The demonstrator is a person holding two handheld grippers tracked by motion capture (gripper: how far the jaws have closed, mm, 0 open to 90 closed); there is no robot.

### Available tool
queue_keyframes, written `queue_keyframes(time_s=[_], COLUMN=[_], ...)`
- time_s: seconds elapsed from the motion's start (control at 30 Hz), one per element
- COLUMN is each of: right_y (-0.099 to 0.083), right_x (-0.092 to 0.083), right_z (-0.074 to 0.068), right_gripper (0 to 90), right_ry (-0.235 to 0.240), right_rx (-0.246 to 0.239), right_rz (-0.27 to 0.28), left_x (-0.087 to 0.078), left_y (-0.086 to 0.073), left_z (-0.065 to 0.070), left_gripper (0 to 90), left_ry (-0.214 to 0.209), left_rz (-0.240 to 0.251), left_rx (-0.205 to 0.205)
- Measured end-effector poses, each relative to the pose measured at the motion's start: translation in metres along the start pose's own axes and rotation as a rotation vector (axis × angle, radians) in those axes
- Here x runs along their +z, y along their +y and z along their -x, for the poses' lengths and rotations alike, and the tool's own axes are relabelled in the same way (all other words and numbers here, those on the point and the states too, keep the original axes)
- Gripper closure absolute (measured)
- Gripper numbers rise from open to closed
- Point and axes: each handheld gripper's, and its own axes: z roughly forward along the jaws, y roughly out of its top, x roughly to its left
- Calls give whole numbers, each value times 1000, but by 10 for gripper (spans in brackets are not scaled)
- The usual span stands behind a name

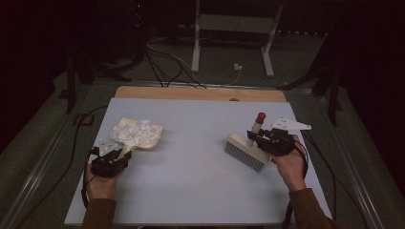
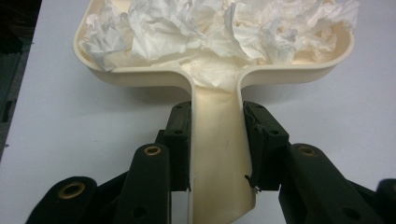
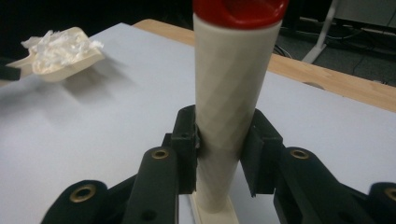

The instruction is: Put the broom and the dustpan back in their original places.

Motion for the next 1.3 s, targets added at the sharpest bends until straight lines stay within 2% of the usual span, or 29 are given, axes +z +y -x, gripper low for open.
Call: queue_keyframes(time_s=[0.3, 0.5, 0.67, 0.87, 1.0, 1.3], right_y=[-1, -3, -5, -4, -5, -7], right_x=[-19, -28, -34, -42, -47, -51], right_z=[1, 3, 7, 11, 16, 26], right_gripper=[693, 693, 693, 693, 693, 694], right_ry=[53, 119, 185, 220, 271, 339], right_rx=[-79, -107, -111, -123, -116, -98], right_rz=[-32, -51, -67, -76, -80, -160], left_x=[1, 1, 1, 0, -1, -1], left_y=[-7, -5, -3, -1, 0, 0], left_z=[8, 13, 17, 19, 20, 18], left_gripper=[664, 664, 664, 664, 664, 664], left_ry=[8, 5, 12, 21, 28, 33], left_rz=[-14, -12, -10, 2, 3, 3], left_rx=[-3, 22, 34, 33, 34, 28])
